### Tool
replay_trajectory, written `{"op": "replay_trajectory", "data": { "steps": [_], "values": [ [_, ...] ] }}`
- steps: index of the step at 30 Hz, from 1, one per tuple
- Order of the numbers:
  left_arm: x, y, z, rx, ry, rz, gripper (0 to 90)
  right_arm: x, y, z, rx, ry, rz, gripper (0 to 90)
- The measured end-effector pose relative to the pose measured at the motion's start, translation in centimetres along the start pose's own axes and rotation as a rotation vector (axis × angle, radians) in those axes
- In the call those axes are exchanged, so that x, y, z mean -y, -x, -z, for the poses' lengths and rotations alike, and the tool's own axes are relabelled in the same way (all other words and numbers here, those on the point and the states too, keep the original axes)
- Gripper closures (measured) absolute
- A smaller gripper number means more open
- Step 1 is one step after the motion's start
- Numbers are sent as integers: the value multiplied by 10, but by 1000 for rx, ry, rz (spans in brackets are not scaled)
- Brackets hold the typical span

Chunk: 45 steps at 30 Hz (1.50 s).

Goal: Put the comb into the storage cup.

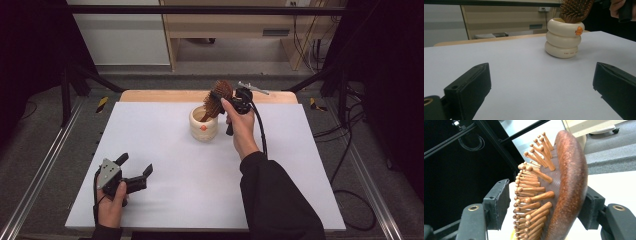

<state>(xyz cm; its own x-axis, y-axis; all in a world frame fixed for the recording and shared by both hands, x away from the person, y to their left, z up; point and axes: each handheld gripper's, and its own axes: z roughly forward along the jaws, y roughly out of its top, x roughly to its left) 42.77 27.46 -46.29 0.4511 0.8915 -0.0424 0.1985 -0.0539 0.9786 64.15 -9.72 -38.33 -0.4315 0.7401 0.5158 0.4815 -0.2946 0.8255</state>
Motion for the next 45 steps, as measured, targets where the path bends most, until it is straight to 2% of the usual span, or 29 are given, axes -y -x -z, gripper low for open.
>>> {"op": "replay_trajectory", "data": {
  "steps": [7, 16, 18, 22, 30, 45],
  "values": [
    [0, 0, 0, 0, -1, -1, 16, -2, -2, 2, 1, 7, -1, 303],
    [0, 0, 0, -2, 0, -1, 16, -8, -6, 13, 0, 18, 25, 269],
    [0, 0, 0, -2, -1, -2, 16, -10, -6, 16, 11, 27, 42, 270],
    [0, 0, 0, -3, 0, -2, 16, -14, -5, 21, 27, 50, 41, 264],
    [0, 0, 0, -4, 2, 0, 16, -19, -5, 31, 57, 82, 75, 251],
    [0, 0, 0, -5, 1, -2, 16, -26, -4, 43, 30, 98, 74, 242]
  ]
}}
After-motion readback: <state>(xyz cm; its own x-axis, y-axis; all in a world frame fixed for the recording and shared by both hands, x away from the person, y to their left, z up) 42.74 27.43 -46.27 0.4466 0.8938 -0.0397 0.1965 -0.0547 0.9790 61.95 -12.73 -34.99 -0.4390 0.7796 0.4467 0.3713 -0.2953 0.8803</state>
